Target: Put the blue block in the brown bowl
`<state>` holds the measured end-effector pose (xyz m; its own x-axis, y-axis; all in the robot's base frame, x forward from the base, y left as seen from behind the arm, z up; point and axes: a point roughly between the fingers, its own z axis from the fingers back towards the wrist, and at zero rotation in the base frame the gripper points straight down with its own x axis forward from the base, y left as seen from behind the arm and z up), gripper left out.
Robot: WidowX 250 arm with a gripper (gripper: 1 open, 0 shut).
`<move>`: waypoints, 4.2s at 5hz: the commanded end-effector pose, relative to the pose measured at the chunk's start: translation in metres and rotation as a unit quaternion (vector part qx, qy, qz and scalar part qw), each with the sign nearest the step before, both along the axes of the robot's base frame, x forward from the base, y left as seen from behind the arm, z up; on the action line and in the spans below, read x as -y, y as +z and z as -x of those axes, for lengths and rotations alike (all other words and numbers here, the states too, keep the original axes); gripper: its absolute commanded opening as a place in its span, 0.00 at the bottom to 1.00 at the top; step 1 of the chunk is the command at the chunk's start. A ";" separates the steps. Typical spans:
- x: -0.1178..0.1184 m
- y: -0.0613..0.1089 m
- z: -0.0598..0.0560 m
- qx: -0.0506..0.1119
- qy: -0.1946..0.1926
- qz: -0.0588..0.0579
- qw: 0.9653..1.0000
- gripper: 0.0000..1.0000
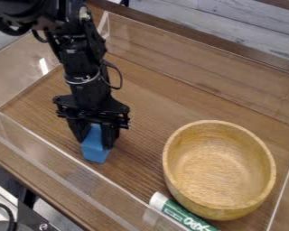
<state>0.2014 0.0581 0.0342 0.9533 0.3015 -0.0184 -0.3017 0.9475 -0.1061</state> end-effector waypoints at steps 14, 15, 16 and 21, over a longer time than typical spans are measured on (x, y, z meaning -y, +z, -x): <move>0.024 0.054 -0.012 0.029 -0.054 -0.021 0.998 0.00; 0.028 0.057 -0.012 0.029 -0.058 -0.020 0.998 0.00; 0.033 0.060 -0.012 0.028 -0.062 -0.019 0.998 0.00; 0.056 0.071 -0.011 0.031 -0.081 -0.015 0.996 0.00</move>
